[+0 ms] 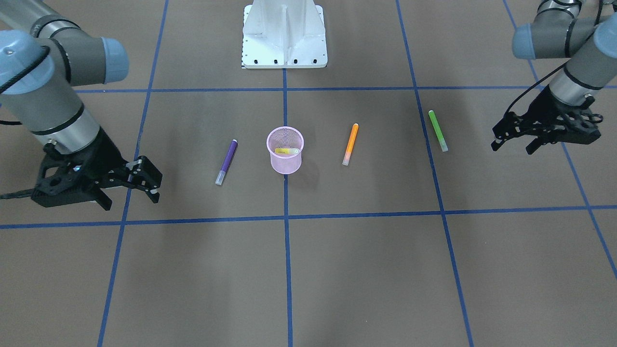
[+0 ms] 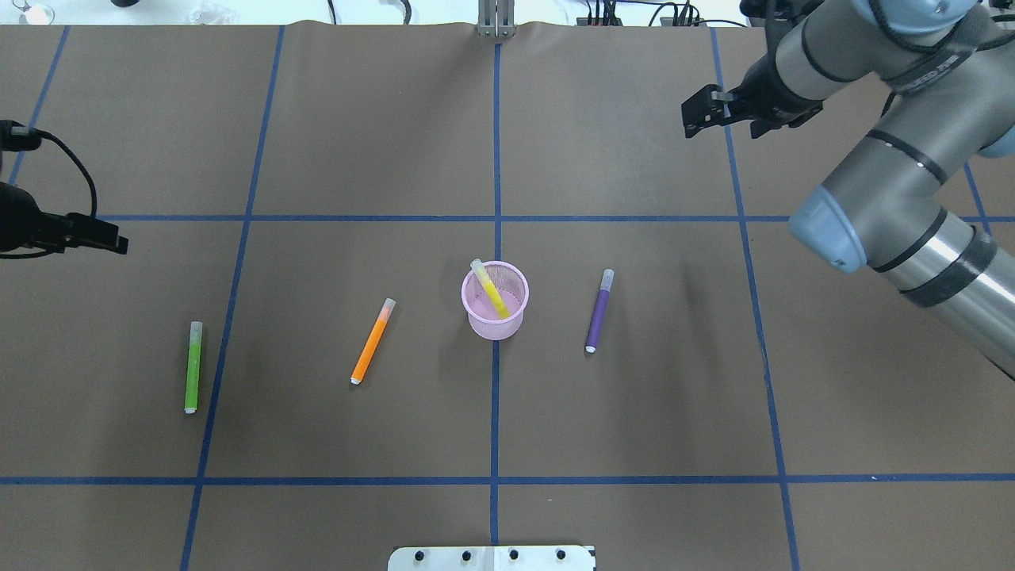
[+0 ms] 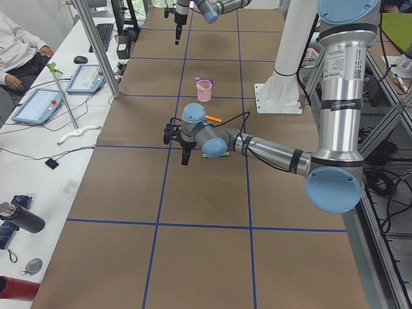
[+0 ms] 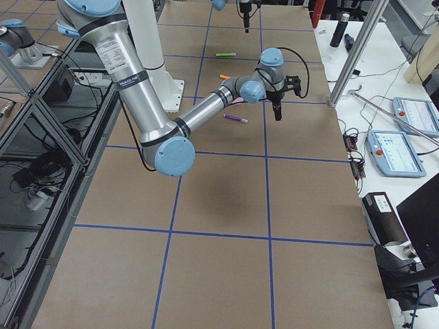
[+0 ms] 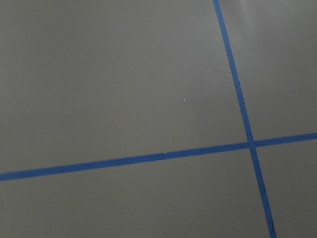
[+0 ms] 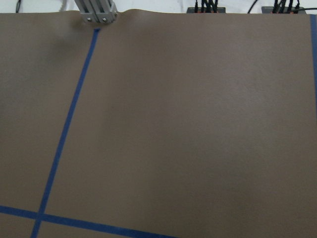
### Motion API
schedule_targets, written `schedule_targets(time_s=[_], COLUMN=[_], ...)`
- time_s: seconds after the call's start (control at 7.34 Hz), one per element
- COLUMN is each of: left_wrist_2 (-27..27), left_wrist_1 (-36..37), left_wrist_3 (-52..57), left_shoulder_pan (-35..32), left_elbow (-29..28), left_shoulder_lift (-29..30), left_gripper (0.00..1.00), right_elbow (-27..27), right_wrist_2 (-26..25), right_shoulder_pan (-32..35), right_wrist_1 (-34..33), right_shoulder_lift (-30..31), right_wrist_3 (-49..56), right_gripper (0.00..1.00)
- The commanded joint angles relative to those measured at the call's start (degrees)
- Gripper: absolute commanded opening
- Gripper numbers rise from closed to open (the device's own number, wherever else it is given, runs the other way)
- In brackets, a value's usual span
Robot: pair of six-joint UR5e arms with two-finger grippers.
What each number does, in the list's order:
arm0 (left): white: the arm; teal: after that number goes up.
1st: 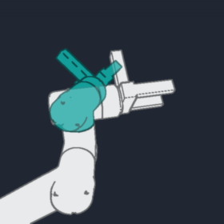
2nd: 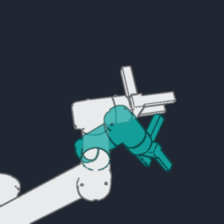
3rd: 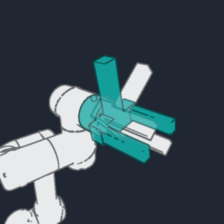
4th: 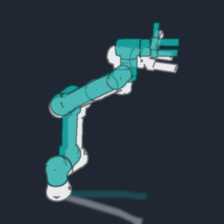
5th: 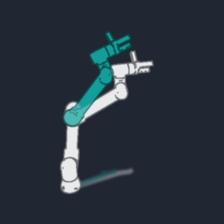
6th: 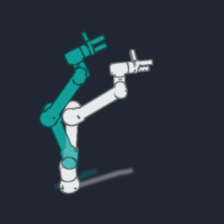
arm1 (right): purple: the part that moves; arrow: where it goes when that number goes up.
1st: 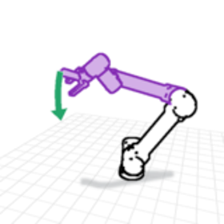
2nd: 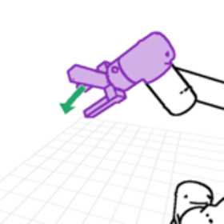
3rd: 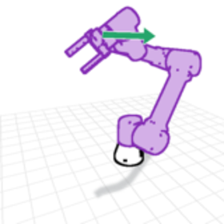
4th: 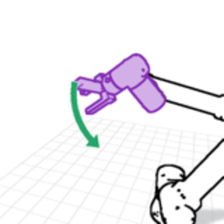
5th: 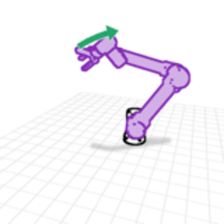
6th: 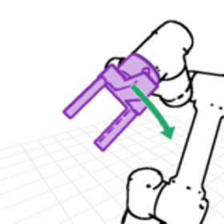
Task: Collect pens into pen holder
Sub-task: 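Raise the right gripper away from the cup while the left arm reaches in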
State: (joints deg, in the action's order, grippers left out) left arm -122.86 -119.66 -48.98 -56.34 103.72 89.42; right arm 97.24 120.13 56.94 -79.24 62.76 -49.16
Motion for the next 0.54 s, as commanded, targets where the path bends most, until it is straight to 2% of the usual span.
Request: schedule_targets(time_s=[0.0, 0.27, 0.41], left_wrist_2=[3.66, 7.88, 7.9], left_wrist_1=[4.24, 12.04, 12.34], left_wrist_3=[-6.54, -9.29, -9.3], left_shoulder_pan=[8.04, 13.43, 13.8], left_elbow=[0.69, 0.08, 0.25], left_shoulder_lift=[1.63, 7.76, 7.79], left_gripper=[0.99, 0.98, 0.97], right_elbow=[1.89, 3.57, 3.58], right_wrist_2=[3.01, 2.13, 2.04], right_shoulder_pan=[3.62, 3.71, 3.71], right_wrist_1=[-4.52, -4.09, -4.09], right_shoulder_lift=[5.23, 7.72, 7.64], right_wrist_3=[4.24, 6.44, 6.44], right_gripper=[1.0, 1.0, 1.0])
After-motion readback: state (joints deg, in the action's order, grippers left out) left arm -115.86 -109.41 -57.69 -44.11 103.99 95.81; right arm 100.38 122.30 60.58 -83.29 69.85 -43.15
